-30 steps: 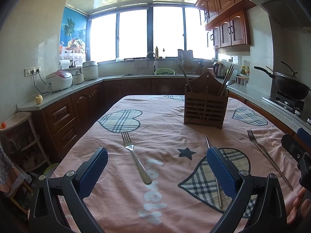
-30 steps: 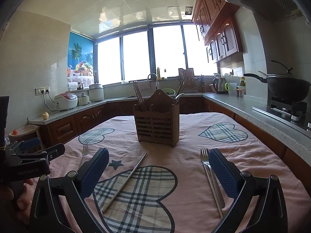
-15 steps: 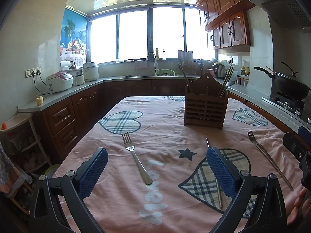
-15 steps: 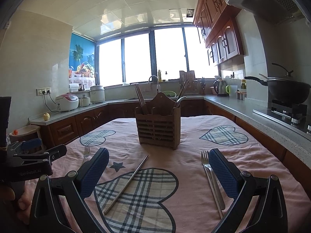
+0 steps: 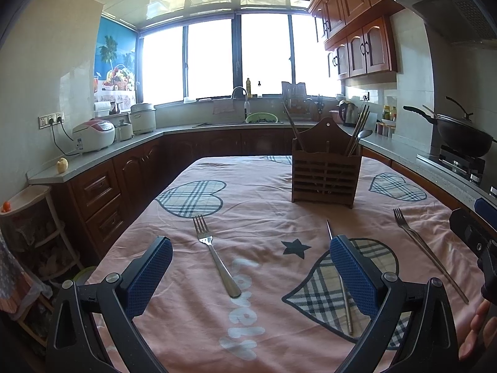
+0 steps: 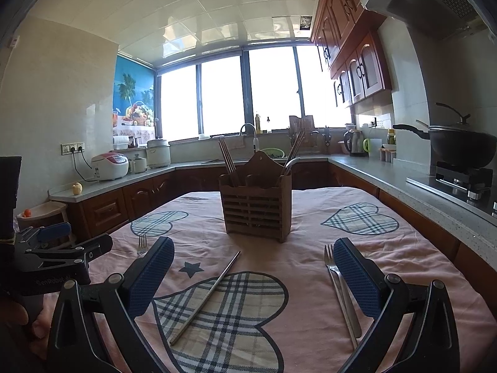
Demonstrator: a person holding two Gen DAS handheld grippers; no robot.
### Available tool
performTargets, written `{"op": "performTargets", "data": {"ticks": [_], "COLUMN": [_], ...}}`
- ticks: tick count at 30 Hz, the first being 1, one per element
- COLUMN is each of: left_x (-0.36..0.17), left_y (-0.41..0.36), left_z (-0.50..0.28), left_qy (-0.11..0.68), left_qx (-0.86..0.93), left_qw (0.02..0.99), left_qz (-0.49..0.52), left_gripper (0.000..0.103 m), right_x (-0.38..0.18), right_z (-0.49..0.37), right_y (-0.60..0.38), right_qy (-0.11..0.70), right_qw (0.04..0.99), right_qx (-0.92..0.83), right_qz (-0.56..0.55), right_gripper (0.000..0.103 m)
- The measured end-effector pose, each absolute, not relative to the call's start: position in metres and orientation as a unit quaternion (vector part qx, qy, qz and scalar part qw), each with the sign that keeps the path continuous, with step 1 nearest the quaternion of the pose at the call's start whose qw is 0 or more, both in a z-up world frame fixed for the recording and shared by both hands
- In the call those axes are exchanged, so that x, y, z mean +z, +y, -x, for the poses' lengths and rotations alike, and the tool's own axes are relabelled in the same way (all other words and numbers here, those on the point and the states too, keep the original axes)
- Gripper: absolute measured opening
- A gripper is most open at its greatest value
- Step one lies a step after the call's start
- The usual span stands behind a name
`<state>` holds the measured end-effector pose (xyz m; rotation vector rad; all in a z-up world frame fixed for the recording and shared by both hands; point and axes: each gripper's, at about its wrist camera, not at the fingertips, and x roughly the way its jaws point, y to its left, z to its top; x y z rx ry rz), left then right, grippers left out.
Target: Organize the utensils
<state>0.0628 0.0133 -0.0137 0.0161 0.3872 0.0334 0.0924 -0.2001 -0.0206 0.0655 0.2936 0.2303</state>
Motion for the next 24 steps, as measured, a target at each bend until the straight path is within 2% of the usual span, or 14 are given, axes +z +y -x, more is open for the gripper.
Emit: {"op": "performTargets", "data": {"ticks": [24], "left_x": [-0.0134], "left_y": [0.0078], "left_z": [-0.0627], "left_qy": [0.191], "left_qx": [0.019], "left_qw": [0.981], "left_qz": [-0.013], "left_gripper": [0.102], "right_x": [-0.0191], "right_z": [-0.0929], "right_y": [-0.1962], "right_qy": [0.144], "right_qw": [0.982], "right_qx": [0.119], "right_qz": [-0.033], "right_gripper": [0.103]}}
